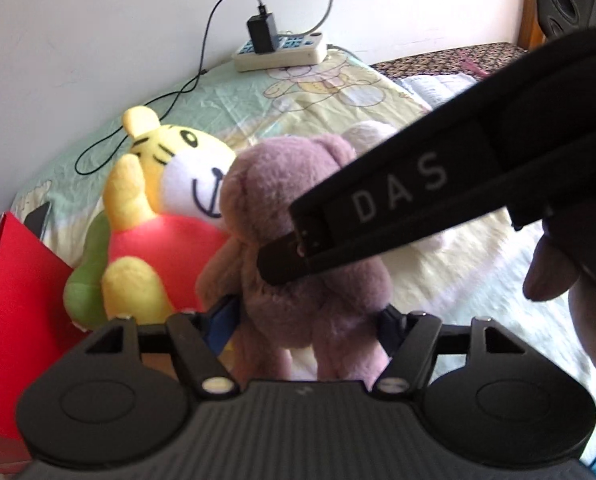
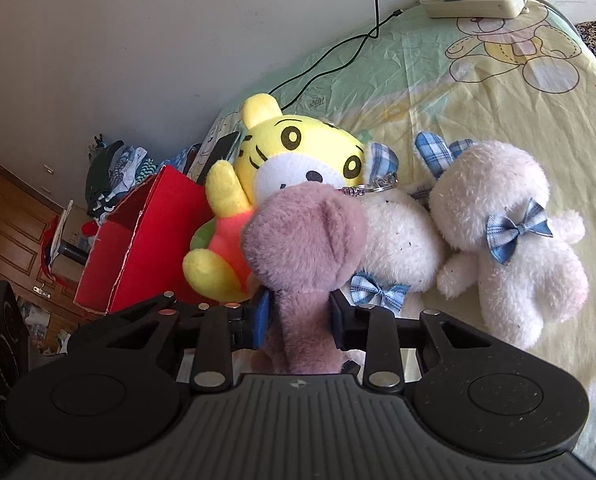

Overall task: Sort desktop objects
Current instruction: 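Lift the mauve teddy bear up off the bed with the right gripper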

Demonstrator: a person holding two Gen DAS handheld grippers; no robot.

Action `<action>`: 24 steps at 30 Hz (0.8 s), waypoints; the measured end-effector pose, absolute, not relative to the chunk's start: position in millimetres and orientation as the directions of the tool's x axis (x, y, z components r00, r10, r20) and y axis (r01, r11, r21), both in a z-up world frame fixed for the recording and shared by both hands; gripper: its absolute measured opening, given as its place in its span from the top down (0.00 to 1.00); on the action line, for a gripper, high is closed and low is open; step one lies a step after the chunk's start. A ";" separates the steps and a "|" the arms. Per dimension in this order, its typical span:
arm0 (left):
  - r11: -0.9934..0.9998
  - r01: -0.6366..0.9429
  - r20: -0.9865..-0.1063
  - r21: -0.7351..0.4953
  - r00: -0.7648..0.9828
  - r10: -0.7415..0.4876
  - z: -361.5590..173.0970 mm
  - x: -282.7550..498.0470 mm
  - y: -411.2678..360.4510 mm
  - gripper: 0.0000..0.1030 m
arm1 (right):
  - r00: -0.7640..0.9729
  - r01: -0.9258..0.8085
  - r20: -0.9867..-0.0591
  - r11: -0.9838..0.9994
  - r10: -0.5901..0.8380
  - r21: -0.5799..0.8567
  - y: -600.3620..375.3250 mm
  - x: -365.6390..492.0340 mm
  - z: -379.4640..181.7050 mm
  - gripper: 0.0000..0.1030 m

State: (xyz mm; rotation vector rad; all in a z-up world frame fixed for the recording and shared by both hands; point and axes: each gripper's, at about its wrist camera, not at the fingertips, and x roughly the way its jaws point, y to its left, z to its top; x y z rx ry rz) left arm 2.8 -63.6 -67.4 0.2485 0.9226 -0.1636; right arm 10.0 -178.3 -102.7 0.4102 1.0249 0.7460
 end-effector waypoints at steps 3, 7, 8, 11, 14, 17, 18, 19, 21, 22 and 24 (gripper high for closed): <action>0.951 0.275 -0.791 0.141 0.609 -0.059 -59.6 -7.5 -73.8 0.35 | 0.324 -0.371 -0.615 0.694 0.719 0.617 -187.4 -0.4 -96.7 0.69; 0.955 0.284 -0.780 0.088 0.616 -0.112 -43.6 -14.6 -74.2 0.38 | 0.352 -0.380 -0.602 0.697 0.717 0.609 -195.0 -12.4 -85.6 0.69; 0.958 0.279 -0.778 0.068 0.616 -0.124 -40.0 -14.7 -71.2 0.39 | 0.358 -0.378 -0.595 0.694 0.720 0.612 -196.0 -13.7 -82.8 0.70; 0.966 0.257 -0.764 0.022 0.628 -0.150 -27.2 -17.0 -62.9 0.39 | 0.383 -0.382 -0.566 0.683 0.730 0.623 -194.9 -16.8 -72.1 0.72; 0.972 0.233 -0.733 0.014 0.663 -0.148 -10.8 -22.0 -60.2 0.39 | 0.404 -0.405 -0.526 0.661 0.749 0.632 -189.2 -19.1 -59.3 0.72; 0.979 0.204 -0.700 -0.001 0.699 -0.147 6.1 -29.8 -48.3 0.39 | 0.417 -0.444 -0.490 0.642 0.765 0.625 -178.1 -20.9 -44.1 0.72; 0.981 0.194 -0.686 -0.007 0.713 -0.146 11.6 -30.8 -42.0 0.39 | 0.421 -0.456 -0.478 0.635 0.771 0.623 -173.0 -21.3 -38.5 0.72; 0.982 0.187 -0.672 -0.009 0.726 -0.144 16.8 -32.5 -34.7 0.39 | 0.425 -0.468 -0.466 0.629 0.776 0.620 -166.8 -21.7 -33.3 0.72; 0.985 0.175 -0.645 -0.002 0.752 -0.135 27.0 -36.5 -19.9 0.39 | 0.433 -0.500 -0.442 0.617 0.786 0.607 -151.7 -24.1 -21.6 0.72; 0.986 0.167 -0.630 0.003 0.766 -0.128 33.2 -39.5 -9.7 0.39 | 0.436 -0.513 -0.430 0.611 0.791 0.603 -142.9 -24.8 -16.4 0.72; 0.989 0.150 -0.606 0.006 0.787 -0.116 43.1 -44.9 11.8 0.39 | 0.437 -0.537 -0.407 0.596 0.802 0.597 -123.1 -25.7 -6.4 0.72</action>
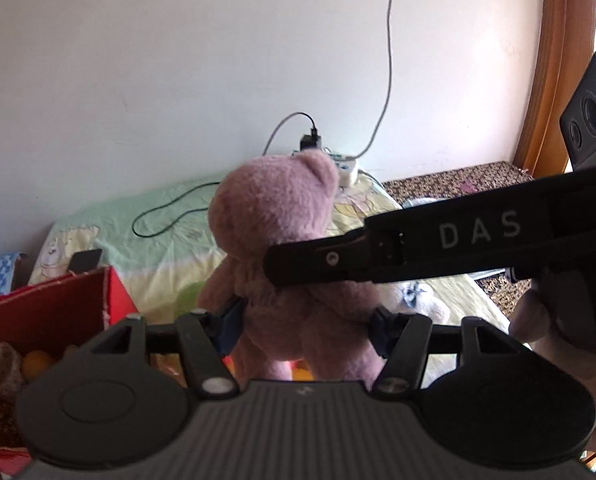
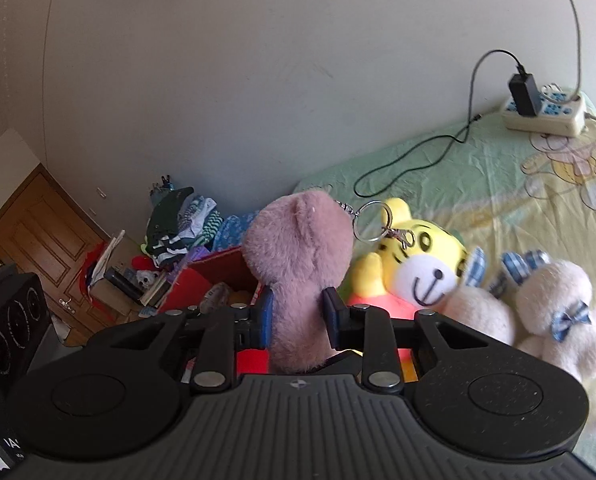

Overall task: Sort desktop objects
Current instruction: 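Lift the mauve teddy bear up off the bed with the right gripper, then carry the teddy bear over the red box and lower it inside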

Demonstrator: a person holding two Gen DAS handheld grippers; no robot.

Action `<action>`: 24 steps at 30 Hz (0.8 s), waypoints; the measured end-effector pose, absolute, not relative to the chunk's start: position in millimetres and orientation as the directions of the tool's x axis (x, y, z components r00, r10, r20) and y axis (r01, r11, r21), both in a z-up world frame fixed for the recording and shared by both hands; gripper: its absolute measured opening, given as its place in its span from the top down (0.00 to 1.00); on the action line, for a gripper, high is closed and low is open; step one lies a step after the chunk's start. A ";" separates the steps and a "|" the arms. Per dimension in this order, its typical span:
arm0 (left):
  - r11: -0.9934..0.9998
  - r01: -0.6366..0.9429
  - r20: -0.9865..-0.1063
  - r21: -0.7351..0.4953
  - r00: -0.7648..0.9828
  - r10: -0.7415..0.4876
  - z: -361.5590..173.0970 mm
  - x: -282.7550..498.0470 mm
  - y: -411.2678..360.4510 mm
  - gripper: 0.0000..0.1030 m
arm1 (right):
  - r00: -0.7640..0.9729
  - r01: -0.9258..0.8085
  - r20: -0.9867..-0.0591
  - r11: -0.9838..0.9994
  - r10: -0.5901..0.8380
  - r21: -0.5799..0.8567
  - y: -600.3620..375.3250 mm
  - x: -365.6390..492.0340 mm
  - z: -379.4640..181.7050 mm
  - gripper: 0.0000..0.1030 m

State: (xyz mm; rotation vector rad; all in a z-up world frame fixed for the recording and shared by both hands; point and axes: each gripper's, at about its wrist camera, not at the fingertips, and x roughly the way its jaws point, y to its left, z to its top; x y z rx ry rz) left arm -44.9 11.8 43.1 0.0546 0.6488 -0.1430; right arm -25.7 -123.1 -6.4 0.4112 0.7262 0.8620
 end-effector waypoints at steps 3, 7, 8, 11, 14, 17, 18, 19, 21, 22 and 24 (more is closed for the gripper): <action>0.992 0.123 -0.581 0.002 0.808 -0.098 57.1 -49.9 51.7 0.39 | 0.428 -0.573 -0.383 0.574 0.819 0.586 -83.9 -26.8 6.4 0.72; 0.996 0.085 -0.557 0.010 0.828 -0.065 66.5 -57.8 104.8 0.39 | 0.403 -0.622 -0.367 0.545 0.838 0.562 -29.6 -26.1 19.3 0.72; 0.997 0.075 -0.557 0.014 0.829 -0.054 66.6 -58.0 117.9 0.39 | 0.396 -0.633 -0.369 0.541 0.841 0.554 -15.7 -25.2 20.5 0.72; 0.999 0.049 -0.576 0.005 0.816 -0.037 61.8 -57.7 157.4 0.39 | 0.370 -0.653 -0.394 0.538 0.841 0.534 23.7 -23.0 18.8 0.72; 0.999 0.036 -0.621 -0.030 0.783 -0.047 47.3 -54.1 190.2 0.39 | 0.337 -0.659 -0.448 0.547 0.828 0.516 56.0 -19.2 7.4 0.72; 0.998 0.033 -0.666 -0.052 0.744 -0.059 29.2 -46.2 213.0 0.39 | 0.297 -0.654 -0.512 0.562 0.806 0.506 80.2 -11.9 -7.8 0.72; 0.998 0.034 -0.679 -0.060 0.731 -0.066 21.2 -42.8 218.2 0.39 | 0.287 -0.653 -0.530 0.568 0.798 0.502 86.7 -10.1 -12.1 0.73; 0.997 0.036 -0.690 -0.067 0.721 -0.072 16.2 -43.3 222.0 0.39 | 0.278 -0.651 -0.548 0.574 0.789 0.496 91.8 -7.7 -16.1 0.73; 0.995 0.043 -0.708 -0.085 0.700 -0.090 8.9 -46.2 226.8 0.39 | 0.262 -0.650 -0.586 0.589 0.767 0.480 100.0 -3.6 -21.9 0.73; 0.994 0.047 -0.717 -0.097 0.690 -0.103 4.1 -43.7 230.3 0.39 | 0.258 -0.648 -0.604 0.598 0.754 0.471 104.3 -1.3 -24.3 0.73; 0.990 0.052 -0.731 -0.128 0.670 -0.129 -5.3 -36.1 238.2 0.39 | 0.243 -0.641 -0.641 0.616 0.728 0.457 111.4 2.9 -29.8 0.73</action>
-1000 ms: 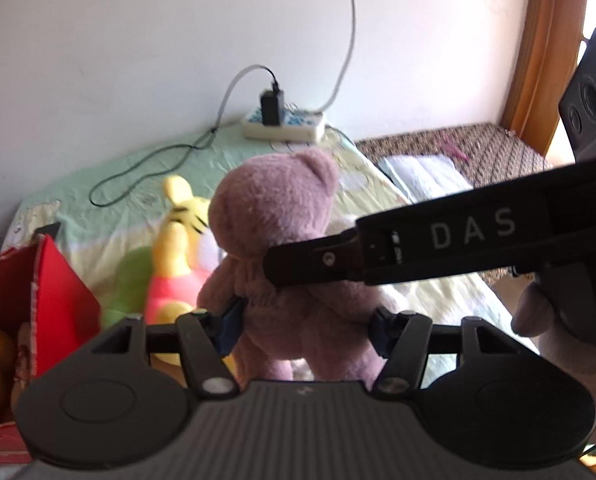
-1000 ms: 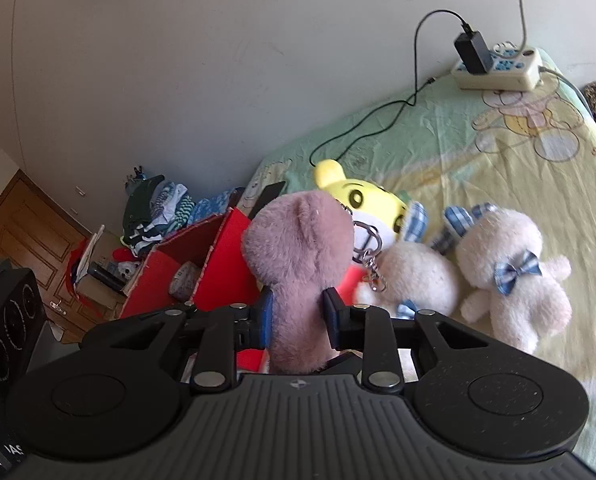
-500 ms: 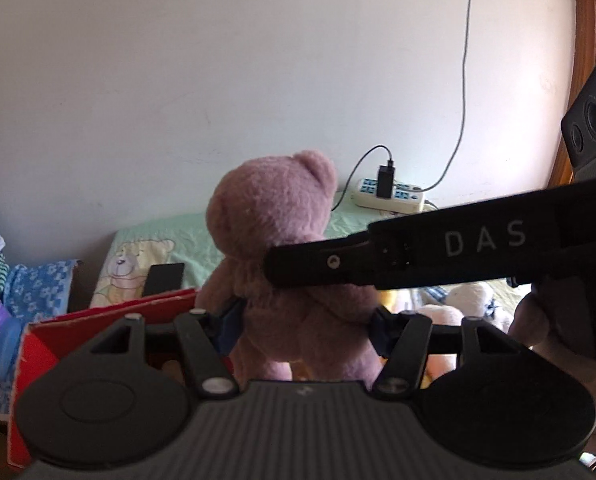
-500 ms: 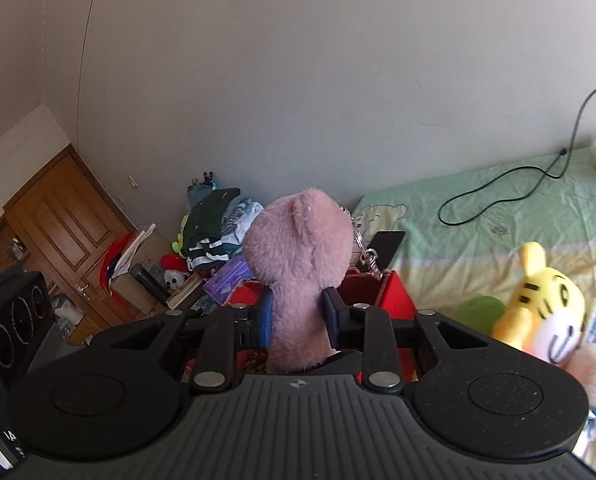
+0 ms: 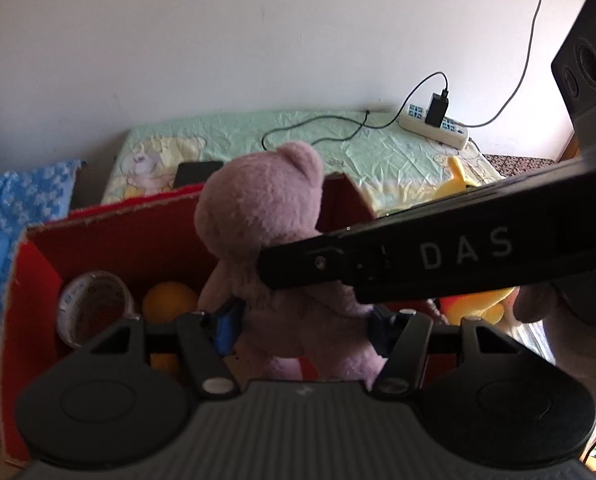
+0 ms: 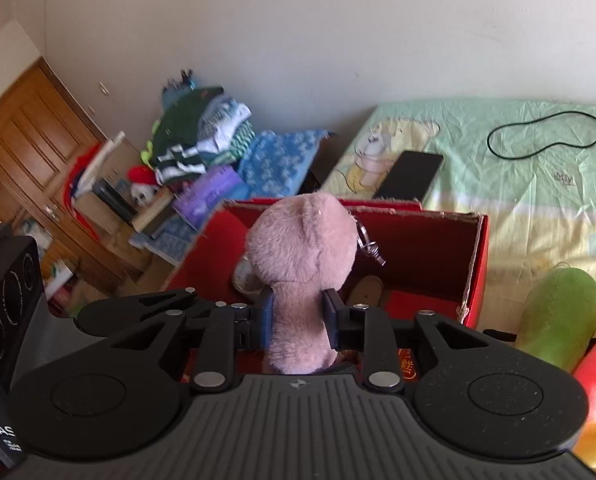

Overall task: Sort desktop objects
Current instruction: 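Carry the teddy bear over the red box and lower it inside, then open the right gripper to release the bear and withdraw from the box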

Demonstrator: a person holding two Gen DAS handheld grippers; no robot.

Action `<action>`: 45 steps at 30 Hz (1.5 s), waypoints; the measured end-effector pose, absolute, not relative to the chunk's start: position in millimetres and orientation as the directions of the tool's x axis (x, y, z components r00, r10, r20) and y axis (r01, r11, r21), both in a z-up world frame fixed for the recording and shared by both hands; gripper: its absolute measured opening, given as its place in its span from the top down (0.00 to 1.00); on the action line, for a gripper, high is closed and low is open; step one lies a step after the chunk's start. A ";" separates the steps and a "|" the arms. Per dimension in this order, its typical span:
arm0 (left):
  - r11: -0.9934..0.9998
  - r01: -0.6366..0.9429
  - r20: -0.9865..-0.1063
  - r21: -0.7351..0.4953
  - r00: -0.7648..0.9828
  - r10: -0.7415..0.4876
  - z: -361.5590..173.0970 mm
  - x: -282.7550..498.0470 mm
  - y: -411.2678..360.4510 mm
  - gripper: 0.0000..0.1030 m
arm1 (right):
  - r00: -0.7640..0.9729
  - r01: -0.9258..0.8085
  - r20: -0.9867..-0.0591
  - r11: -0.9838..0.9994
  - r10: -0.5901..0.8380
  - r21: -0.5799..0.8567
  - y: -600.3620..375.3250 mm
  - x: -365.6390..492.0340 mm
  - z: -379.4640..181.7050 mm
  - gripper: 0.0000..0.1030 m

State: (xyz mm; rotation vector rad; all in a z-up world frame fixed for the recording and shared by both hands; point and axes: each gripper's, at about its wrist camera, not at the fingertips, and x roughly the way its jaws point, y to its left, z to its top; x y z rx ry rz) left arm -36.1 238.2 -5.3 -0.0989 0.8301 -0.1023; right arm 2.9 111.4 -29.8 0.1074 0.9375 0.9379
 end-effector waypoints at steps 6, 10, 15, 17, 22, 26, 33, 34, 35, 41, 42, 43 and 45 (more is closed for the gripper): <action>0.966 0.064 -0.766 -0.250 0.598 -0.238 -29.4 -23.0 251.5 0.39 | 0.224 -0.616 -0.745 0.683 0.628 0.391 127.5 9.6 -42.3 0.73; 0.964 0.076 -0.780 -0.255 0.573 -0.252 -37.9 -14.8 247.7 0.39 | 0.237 -0.604 -0.786 0.720 0.571 0.341 134.1 10.3 -47.0 0.69; 0.947 0.071 -0.790 -0.313 0.534 -0.301 -48.1 -5.2 250.5 0.39 | 0.300 -0.572 -0.800 0.769 0.520 0.285 134.6 11.4 -49.7 0.66; 0.941 0.071 -0.789 -0.332 0.526 -0.318 -49.8 -3.2 250.8 0.39 | 0.319 -0.557 -0.779 0.772 0.540 0.307 129.4 12.7 -47.7 0.66; 0.930 0.080 -0.782 -0.358 0.519 -0.346 -49.2 -1.6 243.5 0.35 | 0.355 -0.526 -0.744 0.779 0.567 0.342 121.0 11.4 -40.6 0.67; 0.923 0.091 -0.773 -0.375 0.519 -0.365 -47.9 -0.2 232.4 0.31 | 0.380 -0.515 -0.713 0.775 0.589 0.365 115.7 9.5 -33.2 0.67; 0.930 0.101 -0.782 -0.354 0.513 -0.353 -45.2 -1.3 226.6 0.30 | 0.422 -0.496 -0.714 0.801 0.559 0.334 112.7 5.8 -30.0 0.69; 0.929 0.098 -0.782 -0.357 0.513 -0.354 -43.7 -2.1 227.9 0.30 | 0.422 -0.492 -0.716 0.804 0.556 0.335 112.1 5.5 -31.5 0.70; 0.927 0.094 -0.780 -0.363 0.513 -0.358 -42.2 -3.2 229.9 0.30 | 0.421 -0.487 -0.718 0.806 0.555 0.337 112.0 4.7 -33.1 0.70; 0.933 0.066 -0.776 -0.353 0.537 -0.332 -31.5 -15.4 243.7 0.25 | 0.444 -0.467 -0.729 0.829 0.521 0.308 109.7 -4.5 -40.6 0.70; 0.938 0.056 -0.780 -0.342 0.540 -0.316 -31.2 -17.4 246.0 0.24 | 0.444 -0.462 -0.730 0.831 0.519 0.310 108.8 -5.1 -42.5 0.70; 0.944 0.043 -0.787 -0.326 0.541 -0.296 -30.2 -19.3 248.5 0.24 | 0.445 -0.457 -0.731 0.833 0.517 0.311 107.9 -5.9 -44.1 0.70; 0.956 0.009 -0.805 -0.294 0.537 -0.252 -31.3 -19.5 251.6 0.24 | 0.457 -0.443 -0.732 0.843 0.505 0.305 106.8 -8.2 -46.9 0.70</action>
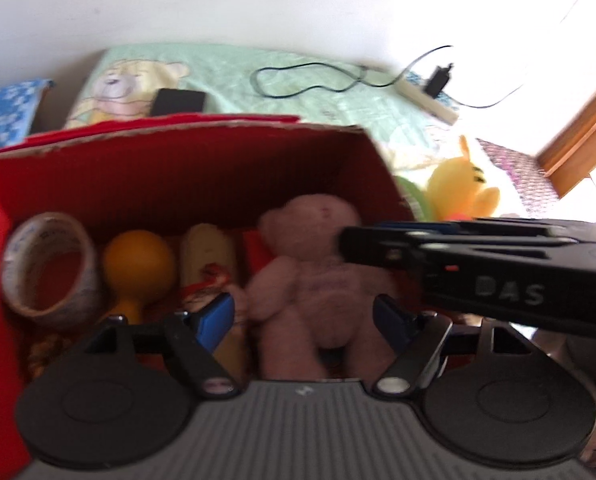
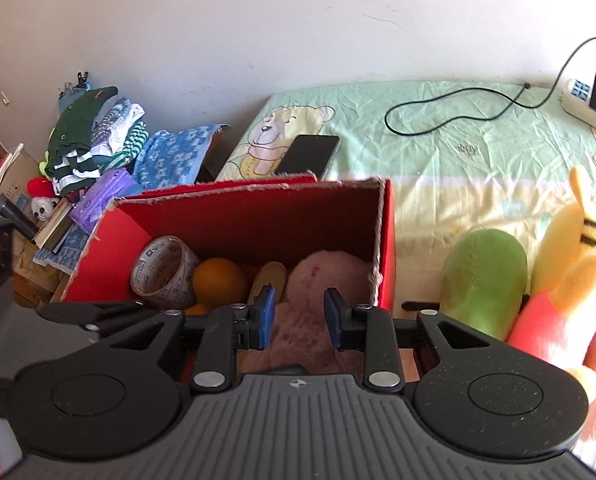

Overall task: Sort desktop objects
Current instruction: 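Open the right gripper to release the bear and withdraw from the box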

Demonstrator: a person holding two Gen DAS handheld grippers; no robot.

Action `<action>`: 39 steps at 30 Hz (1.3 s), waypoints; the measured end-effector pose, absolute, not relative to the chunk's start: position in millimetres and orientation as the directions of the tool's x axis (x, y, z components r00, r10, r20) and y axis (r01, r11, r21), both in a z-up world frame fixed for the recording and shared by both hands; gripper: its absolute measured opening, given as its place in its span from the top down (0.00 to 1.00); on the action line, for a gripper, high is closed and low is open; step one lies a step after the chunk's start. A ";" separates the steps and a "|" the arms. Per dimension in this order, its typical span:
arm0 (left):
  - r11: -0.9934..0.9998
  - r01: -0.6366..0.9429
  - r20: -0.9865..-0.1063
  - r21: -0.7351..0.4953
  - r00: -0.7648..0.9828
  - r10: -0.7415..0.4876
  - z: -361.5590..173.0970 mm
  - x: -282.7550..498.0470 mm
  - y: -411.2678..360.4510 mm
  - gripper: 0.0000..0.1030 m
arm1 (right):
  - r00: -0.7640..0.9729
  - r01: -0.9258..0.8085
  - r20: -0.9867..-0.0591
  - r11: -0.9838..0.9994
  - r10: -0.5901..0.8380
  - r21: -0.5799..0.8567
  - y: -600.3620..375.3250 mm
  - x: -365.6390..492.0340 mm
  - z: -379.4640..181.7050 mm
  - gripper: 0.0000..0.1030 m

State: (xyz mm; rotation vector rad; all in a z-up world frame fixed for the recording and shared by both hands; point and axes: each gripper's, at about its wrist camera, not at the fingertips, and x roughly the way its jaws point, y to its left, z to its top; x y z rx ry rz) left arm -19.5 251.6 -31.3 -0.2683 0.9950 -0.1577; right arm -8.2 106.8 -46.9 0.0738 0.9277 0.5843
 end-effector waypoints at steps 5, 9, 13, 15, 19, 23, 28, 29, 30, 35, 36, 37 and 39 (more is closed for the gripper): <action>0.964 -0.062 -0.832 -0.259 0.521 -0.190 -34.1 -20.2 262.2 0.24 | 0.468 -0.426 -0.724 0.847 0.506 0.318 102.4 -13.3 -49.5 0.71; 0.976 -0.089 -0.845 -0.197 0.519 -0.124 -36.7 -21.4 262.4 0.24 | 0.474 -0.415 -0.728 0.855 0.495 0.311 101.0 -18.0 -48.8 0.71; 0.983 -0.102 -0.842 -0.154 0.534 -0.077 -34.4 -27.5 261.2 0.20 | 0.472 -0.393 -0.727 0.857 0.498 0.332 97.0 -21.2 -48.4 0.73; 0.985 -0.107 -0.837 -0.133 0.545 -0.054 -33.6 -29.6 258.6 0.17 | 0.474 -0.380 -0.726 0.859 0.499 0.343 94.9 -22.8 -48.1 0.73; 0.988 -0.122 -0.829 -0.089 0.559 -0.006 -29.2 -35.2 250.1 0.14 | 0.487 -0.361 -0.726 0.869 0.485 0.339 93.1 -29.1 -47.0 0.72; 0.988 -0.132 -0.825 -0.081 0.565 0.008 -25.8 -37.9 243.0 0.12 | 0.500 -0.341 -0.725 0.877 0.474 0.338 90.2 -33.6 -46.3 0.72; 0.990 -0.126 -0.816 -0.060 0.577 0.024 -23.9 -42.1 235.4 0.06 | 0.504 -0.331 -0.714 0.872 0.486 0.360 85.0 -37.2 -48.0 0.72; 0.991 -0.123 -0.814 -0.056 0.581 0.026 -23.6 -42.9 234.4 0.05 | 0.509 -0.334 -0.711 0.873 0.485 0.356 85.4 -38.8 -48.0 0.72; 0.991 -0.121 -0.812 -0.053 0.583 0.028 -23.7 -43.3 232.7 0.05 | 0.514 -0.337 -0.708 0.873 0.484 0.353 85.6 -40.2 -48.2 0.72; 0.992 -0.121 -0.825 -0.040 0.565 0.036 -26.6 -43.2 223.5 0.04 | 0.526 -0.340 -0.688 0.866 0.499 0.367 82.0 -43.6 -50.8 0.72; 0.992 -0.123 -0.831 -0.036 0.555 0.039 -27.5 -42.5 220.6 0.04 | 0.526 -0.341 -0.685 0.863 0.503 0.372 81.2 -43.7 -51.2 0.72; 0.991 -0.126 -0.837 -0.037 0.546 0.038 -28.3 -42.3 218.6 0.04 | 0.524 -0.342 -0.684 0.860 0.508 0.378 80.4 -43.2 -51.3 0.72; 0.990 -0.134 -0.844 -0.037 0.535 0.041 -28.8 -42.5 216.0 0.04 | 0.516 -0.351 -0.682 0.854 0.518 0.383 79.1 -42.9 -51.1 0.72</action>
